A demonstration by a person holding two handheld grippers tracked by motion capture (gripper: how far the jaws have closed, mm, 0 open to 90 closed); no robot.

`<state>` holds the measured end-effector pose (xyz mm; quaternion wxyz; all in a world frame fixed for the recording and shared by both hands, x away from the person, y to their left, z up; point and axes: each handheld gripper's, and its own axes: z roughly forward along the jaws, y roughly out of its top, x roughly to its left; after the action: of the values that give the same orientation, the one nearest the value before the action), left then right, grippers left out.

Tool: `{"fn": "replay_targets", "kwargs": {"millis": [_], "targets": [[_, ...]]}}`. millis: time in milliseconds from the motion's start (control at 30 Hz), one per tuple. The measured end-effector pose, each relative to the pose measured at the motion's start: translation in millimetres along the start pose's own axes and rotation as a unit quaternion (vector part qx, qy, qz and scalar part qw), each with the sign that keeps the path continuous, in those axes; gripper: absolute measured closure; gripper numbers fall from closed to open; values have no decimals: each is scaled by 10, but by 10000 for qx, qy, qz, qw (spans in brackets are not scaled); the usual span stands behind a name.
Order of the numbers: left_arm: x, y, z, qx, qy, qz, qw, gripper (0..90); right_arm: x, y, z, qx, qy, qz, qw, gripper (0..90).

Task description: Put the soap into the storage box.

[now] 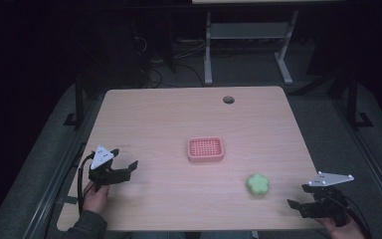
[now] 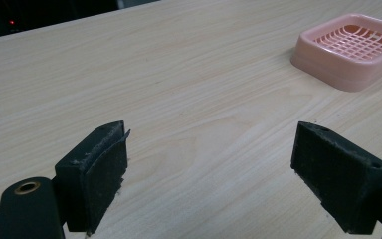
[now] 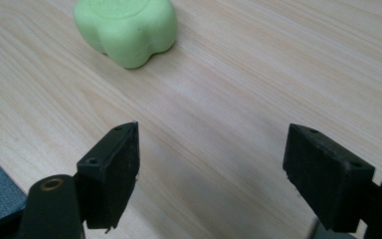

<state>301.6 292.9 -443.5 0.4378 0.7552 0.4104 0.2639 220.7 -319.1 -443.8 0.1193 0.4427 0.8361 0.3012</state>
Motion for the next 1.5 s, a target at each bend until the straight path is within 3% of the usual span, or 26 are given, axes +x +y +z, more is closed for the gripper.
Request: {"fn": "replay_targets", "kwargs": {"millis": [333, 600, 1133, 1167, 1367, 1500], "targets": [[-13, 3, -8, -4, -27, 42, 10000, 141, 48, 67, 7, -7, -11, -150, 9999, 217], [9, -4, -28, -6, 30, 9, 10000, 141, 138, 245, 48, 123, 7, -508, 9986, 216], [24, -6, -53, -27, 36, 1, 10000, 141, 266, 544, 163, 373, 163, -815, 9958, 193], [21, -6, -50, -26, 31, -6, 10000, 141, 274, 574, 186, 507, 189, -824, 9951, 199], [16, -5, -46, -22, 24, 13, 10000, 141, 327, 672, 215, 585, 198, -983, 9932, 183], [18, -5, -46, -25, 24, 0, 10000, 141, 375, 782, 265, 710, 226, -1177, 9903, 173]]}}
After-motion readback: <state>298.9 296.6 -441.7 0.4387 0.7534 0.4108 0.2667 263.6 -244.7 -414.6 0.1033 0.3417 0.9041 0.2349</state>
